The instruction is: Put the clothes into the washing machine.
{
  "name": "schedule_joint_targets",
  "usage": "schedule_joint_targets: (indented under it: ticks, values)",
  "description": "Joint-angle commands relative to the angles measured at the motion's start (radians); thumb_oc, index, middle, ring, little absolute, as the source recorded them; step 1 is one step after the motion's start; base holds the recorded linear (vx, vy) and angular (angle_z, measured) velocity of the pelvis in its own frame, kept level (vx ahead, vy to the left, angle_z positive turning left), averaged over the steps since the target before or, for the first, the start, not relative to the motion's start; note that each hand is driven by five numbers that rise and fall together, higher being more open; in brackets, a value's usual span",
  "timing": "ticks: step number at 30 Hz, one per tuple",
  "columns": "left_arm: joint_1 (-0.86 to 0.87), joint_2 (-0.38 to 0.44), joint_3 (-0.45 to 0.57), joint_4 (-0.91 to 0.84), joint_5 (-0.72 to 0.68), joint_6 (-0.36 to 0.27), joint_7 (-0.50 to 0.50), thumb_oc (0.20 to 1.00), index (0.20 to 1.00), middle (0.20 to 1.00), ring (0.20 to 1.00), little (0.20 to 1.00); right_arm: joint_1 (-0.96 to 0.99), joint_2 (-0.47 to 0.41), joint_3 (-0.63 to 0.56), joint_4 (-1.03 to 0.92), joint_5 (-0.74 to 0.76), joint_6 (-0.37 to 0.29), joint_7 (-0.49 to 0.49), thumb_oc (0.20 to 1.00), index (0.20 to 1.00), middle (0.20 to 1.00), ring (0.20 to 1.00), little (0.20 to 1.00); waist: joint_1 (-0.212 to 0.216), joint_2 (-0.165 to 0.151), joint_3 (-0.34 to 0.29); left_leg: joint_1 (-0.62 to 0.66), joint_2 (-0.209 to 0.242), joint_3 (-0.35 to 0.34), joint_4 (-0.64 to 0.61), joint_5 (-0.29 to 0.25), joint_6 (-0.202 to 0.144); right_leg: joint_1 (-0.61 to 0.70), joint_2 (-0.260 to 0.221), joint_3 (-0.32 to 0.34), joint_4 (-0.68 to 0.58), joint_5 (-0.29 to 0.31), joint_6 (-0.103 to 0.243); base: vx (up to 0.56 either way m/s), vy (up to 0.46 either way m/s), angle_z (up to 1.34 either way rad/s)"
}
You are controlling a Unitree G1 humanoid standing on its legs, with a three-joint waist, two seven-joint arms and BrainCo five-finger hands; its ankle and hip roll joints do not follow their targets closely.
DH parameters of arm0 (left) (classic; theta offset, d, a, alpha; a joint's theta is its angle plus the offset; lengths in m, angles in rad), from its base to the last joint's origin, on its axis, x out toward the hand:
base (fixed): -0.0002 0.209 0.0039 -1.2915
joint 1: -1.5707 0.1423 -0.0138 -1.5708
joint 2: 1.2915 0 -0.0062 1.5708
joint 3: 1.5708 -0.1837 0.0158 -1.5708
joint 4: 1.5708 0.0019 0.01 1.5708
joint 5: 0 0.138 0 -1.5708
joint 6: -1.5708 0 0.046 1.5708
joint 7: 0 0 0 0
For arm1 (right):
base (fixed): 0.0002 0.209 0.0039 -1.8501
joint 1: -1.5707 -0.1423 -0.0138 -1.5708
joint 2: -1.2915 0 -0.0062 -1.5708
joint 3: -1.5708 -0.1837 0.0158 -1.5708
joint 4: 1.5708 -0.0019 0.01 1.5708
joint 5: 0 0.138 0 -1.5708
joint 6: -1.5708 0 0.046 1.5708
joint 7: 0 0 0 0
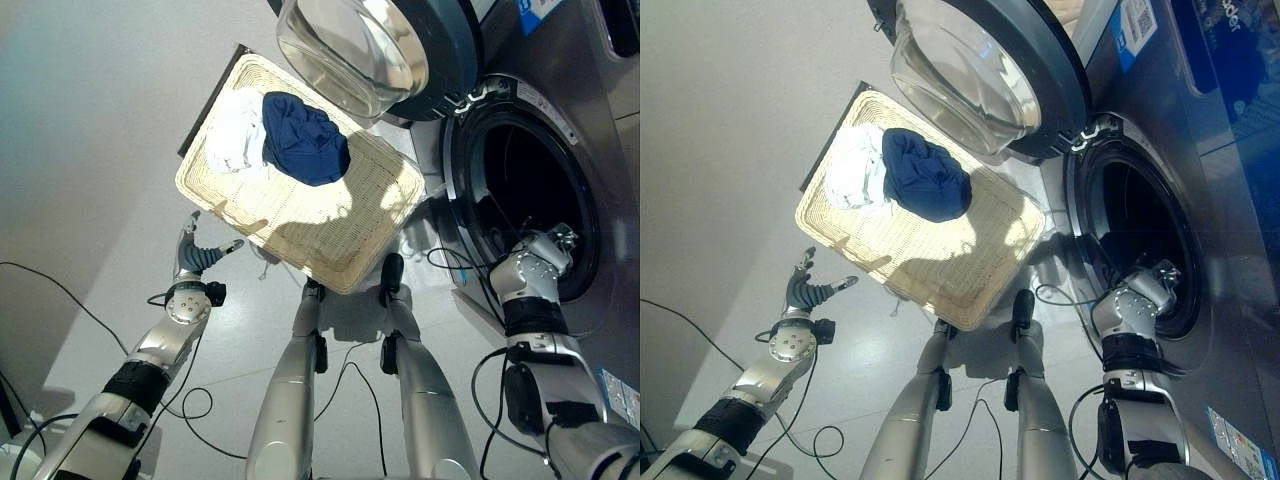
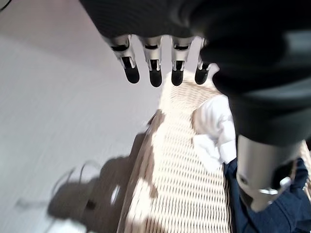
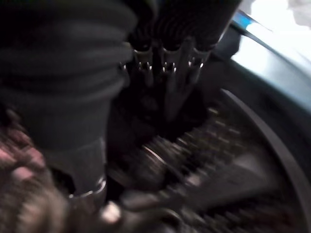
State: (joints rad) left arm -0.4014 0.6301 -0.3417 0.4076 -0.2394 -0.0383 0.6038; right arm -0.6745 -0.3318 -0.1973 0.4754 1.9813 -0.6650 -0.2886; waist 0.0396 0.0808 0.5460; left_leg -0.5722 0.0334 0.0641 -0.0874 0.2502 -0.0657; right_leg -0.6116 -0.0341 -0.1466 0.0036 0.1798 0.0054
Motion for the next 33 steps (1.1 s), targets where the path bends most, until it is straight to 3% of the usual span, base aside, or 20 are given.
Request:
schedule_joint_targets:
  ticks: [1,3,5,10,14,20,25,28,30,33]
  values:
    - [-0.030,0.008,0.055,-0.014,0.135,-0.073,0.145,1.000,1.000,1.000,1.000,1.000,0.081,-0.050,0.018,-0.088,-0.009,0.086,0.133,1.000,1.000,1.000,1.000,1.000,-0.034,-0.022,-0.026,-0.003,-0.059,0.032,0.003,-0.055,0.009,-0.004,-0.025,-0.017,-0.007,0.038,0.088,0.00,0.000,0.00]
    - [-0.034,0.006,0.061,-0.012,0.170,-0.084,0.181,1.000,1.000,1.000,1.000,1.000,0.103,-0.059,0.045,-0.074,-0.009,0.121,0.188,1.000,1.000,1.000,1.000,1.000,-0.040,-0.027,-0.026,-0.003,-0.056,0.037,0.003,-0.054,0.009,-0.007,-0.022,-0.011,-0.006,0.040,0.088,0.01,0.045,0.00]
    - [-0.086,0.024,0.047,0.003,0.309,-0.060,0.221,1.000,1.000,1.000,1.000,1.000,0.161,-0.055,0.125,-0.082,-0.367,0.194,0.185,1.000,1.000,1.000,1.000,1.000,-0.066,-0.044,-0.026,-0.009,-0.049,0.049,0.004,-0.048,0.004,-0.022,-0.009,0.016,0.006,0.041,0.085,0.00,0.056,-0.04]
    - [-0.185,0.054,0.008,0.046,0.342,-0.022,0.183,1.000,1.000,1.000,1.000,1.000,0.209,-0.074,0.197,-0.062,-0.574,0.271,0.210,1.000,1.000,1.000,1.000,1.000,-0.097,-0.065,-0.026,-0.015,-0.042,0.063,0.006,-0.044,-0.002,-0.041,0.005,0.044,0.021,0.041,0.084,0.01,0.026,-0.06]
    - [-0.307,0.053,-0.057,0.139,0.372,0.037,0.171,1.000,1.000,1.000,1.000,1.000,0.209,-0.089,0.278,-0.010,-0.627,0.358,0.278,1.000,1.000,1.000,1.000,1.000,-0.123,-0.085,-0.026,-0.024,-0.037,0.078,0.017,-0.046,-0.008,-0.055,0.016,0.065,0.030,0.041,0.084,0.03,0.025,-0.15]
    - [-0.442,0.036,-0.136,0.261,0.429,0.114,0.162,1.000,1.000,1.000,1.000,1.000,0.171,-0.090,0.354,0.034,-0.656,0.424,0.281,1.000,1.000,1.000,1.000,1.000,-0.145,-0.107,-0.026,-0.040,-0.029,0.097,0.026,-0.049,-0.014,-0.077,0.027,0.081,0.037,0.045,0.086,0.03,0.006,-0.15]
    - [-0.532,0.028,-0.222,0.347,0.538,0.236,0.077,1.000,1.000,1.000,1.000,1.000,0.156,-0.080,0.415,0.027,-0.709,0.436,0.249,1.000,1.000,1.000,1.000,1.000,-0.167,-0.126,-0.026,-0.064,-0.026,0.105,0.038,-0.052,-0.016,-0.102,0.036,0.092,0.042,0.051,0.086,0.04,-0.024,-0.08]
    - [-0.552,0.027,-0.245,0.377,0.560,0.265,0.054,1.000,1.000,1.000,1.000,1.000,0.158,-0.075,0.430,0.021,-0.725,0.439,0.243,1.000,1.000,1.000,1.000,1.000,-0.175,-0.130,-0.026,-0.075,-0.026,0.108,0.046,-0.053,-0.018,-0.114,0.040,0.097,0.047,0.053,0.086,0.03,-0.003,-0.02]
    - [-0.575,0.030,-0.266,0.404,0.599,0.315,0.017,1.000,1.000,1.000,1.000,1.000,0.163,-0.079,0.442,0.012,-0.733,0.456,0.247,1.000,1.000,1.000,1.000,1.000,-0.183,-0.133,-0.026,-0.082,-0.025,0.114,0.051,-0.055,-0.019,-0.122,0.042,0.100,0.049,0.053,0.086,0.04,0.016,-0.11]
    - [-0.606,0.045,-0.312,0.455,0.671,0.452,-0.104,1.000,1.000,1.000,1.000,1.000,0.179,-0.085,0.453,-0.002,-0.688,0.466,0.292,1.000,1.000,1.000,1.000,1.000,-0.195,-0.137,-0.026,-0.092,-0.024,0.115,0.058,-0.059,-0.023,-0.133,0.044,0.105,0.055,0.049,0.087,0.04,0.013,-0.07]
